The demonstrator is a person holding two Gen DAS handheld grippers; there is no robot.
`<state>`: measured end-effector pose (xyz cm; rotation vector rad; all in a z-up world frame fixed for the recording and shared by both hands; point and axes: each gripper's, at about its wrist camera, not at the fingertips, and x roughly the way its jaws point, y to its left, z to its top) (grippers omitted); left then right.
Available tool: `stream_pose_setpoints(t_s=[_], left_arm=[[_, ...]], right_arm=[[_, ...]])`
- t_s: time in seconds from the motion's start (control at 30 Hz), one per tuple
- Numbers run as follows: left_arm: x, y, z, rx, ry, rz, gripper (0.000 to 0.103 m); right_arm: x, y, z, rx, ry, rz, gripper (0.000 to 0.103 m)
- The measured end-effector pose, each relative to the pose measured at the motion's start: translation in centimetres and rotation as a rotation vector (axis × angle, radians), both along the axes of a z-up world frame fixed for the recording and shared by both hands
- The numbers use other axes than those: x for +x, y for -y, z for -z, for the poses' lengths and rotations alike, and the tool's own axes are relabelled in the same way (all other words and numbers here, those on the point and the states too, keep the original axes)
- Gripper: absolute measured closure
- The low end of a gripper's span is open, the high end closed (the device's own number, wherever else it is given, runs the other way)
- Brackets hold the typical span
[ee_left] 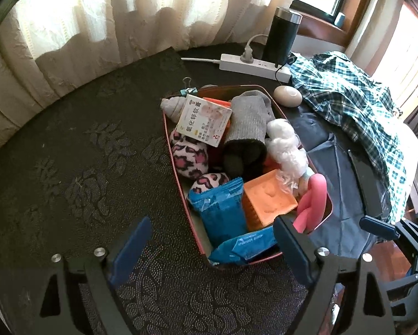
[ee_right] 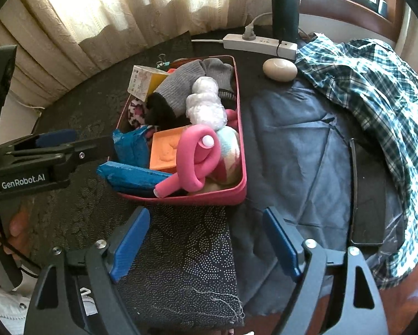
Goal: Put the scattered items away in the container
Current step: 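Withdraw both grippers up and away from the red box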
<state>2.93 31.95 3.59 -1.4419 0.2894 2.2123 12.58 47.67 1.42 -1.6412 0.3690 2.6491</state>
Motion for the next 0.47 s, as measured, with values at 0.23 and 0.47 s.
stream_pose_setpoints(t_s=[0.23,0.47], left_arm=[[0.6,0.1,-0.1,-0.005,-0.011,0.0,0.012],[1.3,0.4,-0.7,-0.001,-0.044,0.013,0.012]], right_arm=[[0.4,0.7,-0.1,0.0,-0.002,-0.006,0.017],[0.7,1.2,-0.2,0.002,-0.003,-0.011,0.017]])
